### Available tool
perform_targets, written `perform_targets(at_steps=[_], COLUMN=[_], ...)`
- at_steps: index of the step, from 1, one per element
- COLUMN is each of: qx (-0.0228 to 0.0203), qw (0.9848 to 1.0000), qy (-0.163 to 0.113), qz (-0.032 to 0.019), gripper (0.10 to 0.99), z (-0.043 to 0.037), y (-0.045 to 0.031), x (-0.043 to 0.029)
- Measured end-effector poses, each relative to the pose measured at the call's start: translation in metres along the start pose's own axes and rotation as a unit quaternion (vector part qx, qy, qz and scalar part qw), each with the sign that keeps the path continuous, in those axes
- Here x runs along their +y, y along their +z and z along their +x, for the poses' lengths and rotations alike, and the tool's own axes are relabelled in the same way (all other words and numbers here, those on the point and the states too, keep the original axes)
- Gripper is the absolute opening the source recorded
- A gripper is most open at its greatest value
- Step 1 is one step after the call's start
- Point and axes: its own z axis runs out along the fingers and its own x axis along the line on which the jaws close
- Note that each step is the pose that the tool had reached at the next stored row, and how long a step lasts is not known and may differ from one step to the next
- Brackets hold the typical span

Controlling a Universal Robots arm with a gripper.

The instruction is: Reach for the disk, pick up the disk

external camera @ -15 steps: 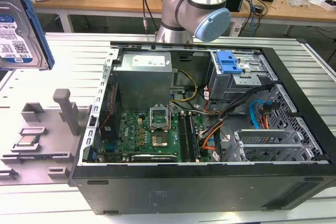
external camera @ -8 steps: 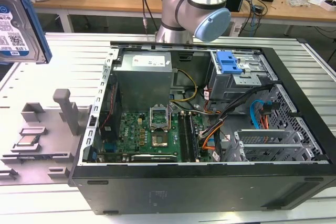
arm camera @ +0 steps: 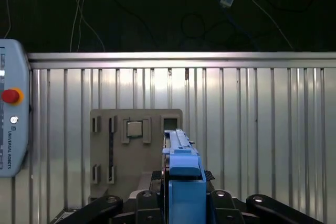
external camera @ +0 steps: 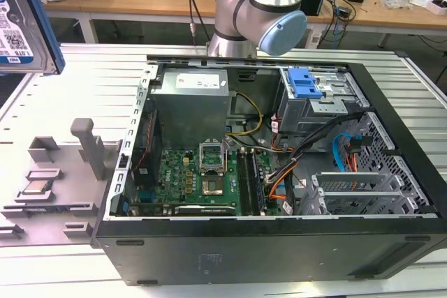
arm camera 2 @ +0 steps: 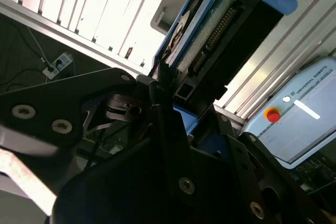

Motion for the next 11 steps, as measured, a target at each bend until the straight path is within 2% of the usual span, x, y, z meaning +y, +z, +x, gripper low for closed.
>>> perform_targets(at_steps=[2, 5, 7, 11], qx=[0.0, 0.0, 0.0, 0.0], qw=[1.0, 1.0, 1.0, 1.0], qy=[0.0, 0.0, 0.0, 0.0], qz=[-0.0001, 0.0, 0.0, 0.0], gripper=[0.365, 0.365, 0.365, 0.365], z=[0.0, 0.0, 0.0, 0.0], y=[-0.0064, -0.0114, -0.0212, -0.027], x=[0.0002, 0.0004, 0.0008, 0.001])
